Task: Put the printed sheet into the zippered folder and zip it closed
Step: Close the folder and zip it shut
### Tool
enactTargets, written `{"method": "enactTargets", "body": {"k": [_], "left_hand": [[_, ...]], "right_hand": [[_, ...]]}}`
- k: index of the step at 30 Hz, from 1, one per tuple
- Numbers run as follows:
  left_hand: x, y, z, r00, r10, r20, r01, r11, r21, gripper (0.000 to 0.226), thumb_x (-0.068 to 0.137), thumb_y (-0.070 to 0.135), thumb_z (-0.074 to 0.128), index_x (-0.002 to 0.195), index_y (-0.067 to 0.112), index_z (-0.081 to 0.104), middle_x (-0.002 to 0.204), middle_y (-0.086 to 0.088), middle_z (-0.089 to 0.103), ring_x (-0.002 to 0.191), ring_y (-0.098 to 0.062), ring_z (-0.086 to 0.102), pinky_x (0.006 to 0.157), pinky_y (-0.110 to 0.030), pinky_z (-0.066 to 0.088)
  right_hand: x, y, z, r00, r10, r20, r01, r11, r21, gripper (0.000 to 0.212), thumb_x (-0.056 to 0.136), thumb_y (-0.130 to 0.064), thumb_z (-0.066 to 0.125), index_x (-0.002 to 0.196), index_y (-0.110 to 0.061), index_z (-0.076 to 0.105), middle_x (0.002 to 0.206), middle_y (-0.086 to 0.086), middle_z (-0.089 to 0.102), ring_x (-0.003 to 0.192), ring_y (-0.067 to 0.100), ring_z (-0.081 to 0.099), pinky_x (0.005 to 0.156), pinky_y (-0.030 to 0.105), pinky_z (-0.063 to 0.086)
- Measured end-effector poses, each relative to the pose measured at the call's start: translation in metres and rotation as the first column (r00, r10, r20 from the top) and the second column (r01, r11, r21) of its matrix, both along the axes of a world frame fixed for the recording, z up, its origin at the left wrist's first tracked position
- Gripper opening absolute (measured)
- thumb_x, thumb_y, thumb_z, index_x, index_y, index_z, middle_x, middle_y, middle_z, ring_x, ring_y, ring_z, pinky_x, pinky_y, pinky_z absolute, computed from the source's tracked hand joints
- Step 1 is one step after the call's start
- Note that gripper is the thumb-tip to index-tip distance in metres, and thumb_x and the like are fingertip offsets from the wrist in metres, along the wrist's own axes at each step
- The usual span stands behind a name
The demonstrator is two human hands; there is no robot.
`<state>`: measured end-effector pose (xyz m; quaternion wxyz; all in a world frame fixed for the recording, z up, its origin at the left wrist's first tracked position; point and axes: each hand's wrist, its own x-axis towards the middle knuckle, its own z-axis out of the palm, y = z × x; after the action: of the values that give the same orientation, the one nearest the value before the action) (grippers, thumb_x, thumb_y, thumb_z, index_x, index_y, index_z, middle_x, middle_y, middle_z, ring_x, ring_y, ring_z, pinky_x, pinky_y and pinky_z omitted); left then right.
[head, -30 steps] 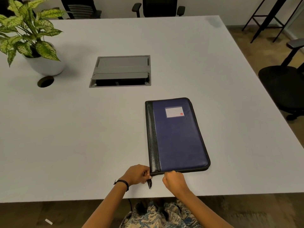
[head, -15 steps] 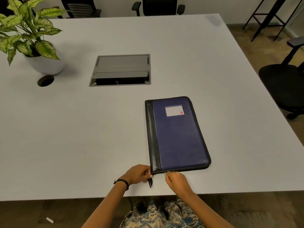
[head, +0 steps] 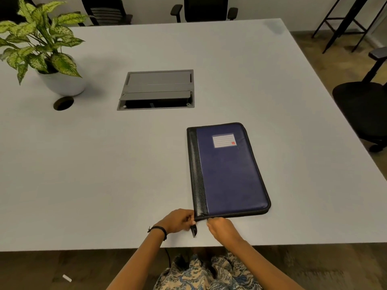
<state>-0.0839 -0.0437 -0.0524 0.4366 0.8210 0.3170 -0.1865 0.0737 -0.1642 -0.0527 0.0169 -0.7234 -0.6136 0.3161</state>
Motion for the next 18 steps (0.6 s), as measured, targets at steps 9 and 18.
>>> {"method": "enactTargets", "body": {"k": [9, 18], "left_hand": [[0.002, 0.001, 0.004, 1.0, -0.021, -0.015, 0.021, 1.0, -0.001, 0.017, 0.095, 0.031, 0.05, 0.083, 0.019, 0.047, 0.093, -0.014, 0.072, 0.075, -0.015, 0.055, 0.081, -0.034, 0.046], [0.0, 0.009, 0.004, 0.998, -0.037, -0.045, 0.037, 0.999, -0.005, 0.019, 0.094, 0.034, 0.051, 0.082, 0.019, 0.047, 0.081, -0.003, 0.066, 0.071, -0.01, 0.054, 0.073, -0.024, 0.041]], "right_hand": [[-0.013, 0.007, 0.01, 0.999, -0.002, 0.051, 0.002, 1.0, -0.001, 0.029, 0.093, -0.016, 0.037, 0.081, -0.003, 0.061, 0.087, 0.019, 0.068, 0.08, 0.034, 0.063, 0.061, 0.032, 0.032], [0.023, -0.011, 0.007, 0.986, -0.147, 0.082, 0.147, 0.989, 0.0, 0.03, 0.09, -0.014, 0.04, 0.06, -0.013, 0.04, 0.053, 0.0, 0.037, 0.058, 0.016, 0.043, 0.051, 0.024, 0.03]]}}
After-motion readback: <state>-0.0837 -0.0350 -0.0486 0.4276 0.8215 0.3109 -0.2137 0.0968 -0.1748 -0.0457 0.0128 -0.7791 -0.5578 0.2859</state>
